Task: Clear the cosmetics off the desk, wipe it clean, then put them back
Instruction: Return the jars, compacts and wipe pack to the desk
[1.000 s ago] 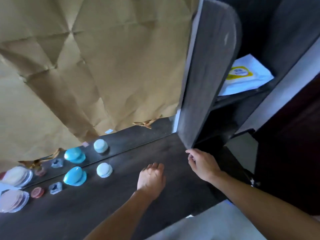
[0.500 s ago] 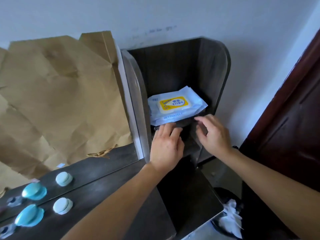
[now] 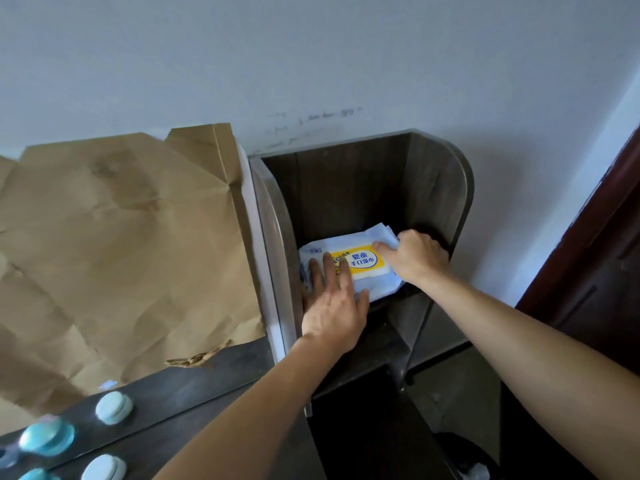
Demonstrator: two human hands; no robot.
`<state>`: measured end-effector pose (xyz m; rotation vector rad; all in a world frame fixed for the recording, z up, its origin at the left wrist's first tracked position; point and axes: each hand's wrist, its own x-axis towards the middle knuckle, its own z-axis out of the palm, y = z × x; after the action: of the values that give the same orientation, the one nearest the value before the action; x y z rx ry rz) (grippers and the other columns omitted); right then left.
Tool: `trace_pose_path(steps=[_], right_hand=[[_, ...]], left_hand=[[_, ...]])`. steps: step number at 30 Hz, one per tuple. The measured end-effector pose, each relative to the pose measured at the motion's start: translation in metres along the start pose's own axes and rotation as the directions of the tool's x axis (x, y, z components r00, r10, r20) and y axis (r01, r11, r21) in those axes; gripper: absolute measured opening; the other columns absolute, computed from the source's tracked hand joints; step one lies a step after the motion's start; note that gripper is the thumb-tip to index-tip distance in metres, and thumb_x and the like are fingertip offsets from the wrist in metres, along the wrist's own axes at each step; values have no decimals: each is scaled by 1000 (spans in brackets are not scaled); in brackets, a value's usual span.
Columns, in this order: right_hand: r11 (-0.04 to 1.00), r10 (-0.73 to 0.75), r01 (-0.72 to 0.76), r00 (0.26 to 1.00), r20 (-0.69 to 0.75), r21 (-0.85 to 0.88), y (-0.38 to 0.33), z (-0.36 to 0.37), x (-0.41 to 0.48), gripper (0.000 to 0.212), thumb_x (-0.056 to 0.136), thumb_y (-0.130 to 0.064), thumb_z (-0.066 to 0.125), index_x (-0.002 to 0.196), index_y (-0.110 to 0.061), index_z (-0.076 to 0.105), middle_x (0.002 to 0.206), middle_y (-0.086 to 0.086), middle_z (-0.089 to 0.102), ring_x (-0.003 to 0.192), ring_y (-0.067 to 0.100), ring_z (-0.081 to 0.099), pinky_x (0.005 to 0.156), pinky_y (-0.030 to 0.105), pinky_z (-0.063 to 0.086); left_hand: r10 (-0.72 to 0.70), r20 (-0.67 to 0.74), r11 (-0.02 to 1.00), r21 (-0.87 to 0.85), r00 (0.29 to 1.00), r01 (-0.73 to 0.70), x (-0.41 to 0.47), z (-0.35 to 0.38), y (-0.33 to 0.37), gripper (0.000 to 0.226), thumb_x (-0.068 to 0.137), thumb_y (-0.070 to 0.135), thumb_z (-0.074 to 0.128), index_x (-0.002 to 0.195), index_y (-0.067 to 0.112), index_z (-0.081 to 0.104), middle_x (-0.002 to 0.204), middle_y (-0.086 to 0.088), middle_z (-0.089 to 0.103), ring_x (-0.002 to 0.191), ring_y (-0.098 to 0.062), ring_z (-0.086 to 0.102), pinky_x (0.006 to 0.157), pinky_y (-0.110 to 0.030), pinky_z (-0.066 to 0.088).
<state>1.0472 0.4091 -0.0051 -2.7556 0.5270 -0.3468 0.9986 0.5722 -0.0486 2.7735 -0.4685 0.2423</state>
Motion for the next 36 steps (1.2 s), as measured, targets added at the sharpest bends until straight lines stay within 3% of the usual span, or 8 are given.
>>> trace_pose_path(steps=[6,9,17,22,25,27,31,36], right_hand=[[960,-63,77,996,-59,270,-10,4,3,33,93,-41,49,73,-14,48,76,4,60,71,27,57,58,35,43],[864,-114,163,985,-130,477,-5,-7,-4,37,93,-34,49,66,-12,38,63,1,49,64,25,50,58,36,39],[759,-237,363,927,-291,540,28,-64,-42,46,94,-27,52,59,-18,24,53,-6,31,48,9,30,45,19,24],[619,-355,323,928,-112,716,55,-66,-82,46,92,-18,56,57,-18,27,50,-10,28,42,4,28,42,16,22],[598,-426,260,905,25,758,61,-37,-117,44,91,-20,57,57,-16,30,51,-7,30,47,6,28,45,23,23],[611,-454,202,882,129,765,59,-14,-142,40,91,-21,57,59,-15,33,54,-2,31,49,8,29,46,24,23],[638,-516,117,799,310,761,32,28,-189,34,91,-19,58,62,-10,40,56,2,35,53,11,35,49,27,27],[692,-605,171,667,435,701,-24,80,-249,38,91,-26,57,61,-13,38,57,1,38,55,13,38,52,29,29]], left_hand=[[-24,-53,999,-35,998,22,2,-2,-5,69,96,47,34,150,9,13,158,-14,6,145,-33,4,113,-54,12],[-2,-176,997,-78,984,-12,-2,-8,-2,68,92,48,35,146,8,27,155,-17,21,142,-36,21,108,-54,28],[131,-367,991,49,921,-122,-52,-27,18,40,90,39,43,117,13,56,133,-16,51,105,-36,56,80,-40,46],[15,-461,999,-27,887,-31,-103,-24,29,49,92,41,42,129,11,51,135,-13,49,121,-30,46,95,-41,40],[-211,-268,958,-247,940,145,-144,-11,24,42,94,43,42,125,16,53,115,-3,60,106,-26,54,82,-36,44],[-322,-172,900,-359,931,245,-177,-2,18,22,95,38,47,101,18,54,94,0,61,87,-28,58,65,-34,41],[-465,-202,861,-330,862,388,-241,6,-8,20,96,30,46,82,17,45,77,0,58,70,-29,54,56,-35,37],[-624,-206,776,-282,754,565,-315,0,-56,20,98,28,41,84,13,43,75,-3,60,71,-29,53,57,-34,34]])
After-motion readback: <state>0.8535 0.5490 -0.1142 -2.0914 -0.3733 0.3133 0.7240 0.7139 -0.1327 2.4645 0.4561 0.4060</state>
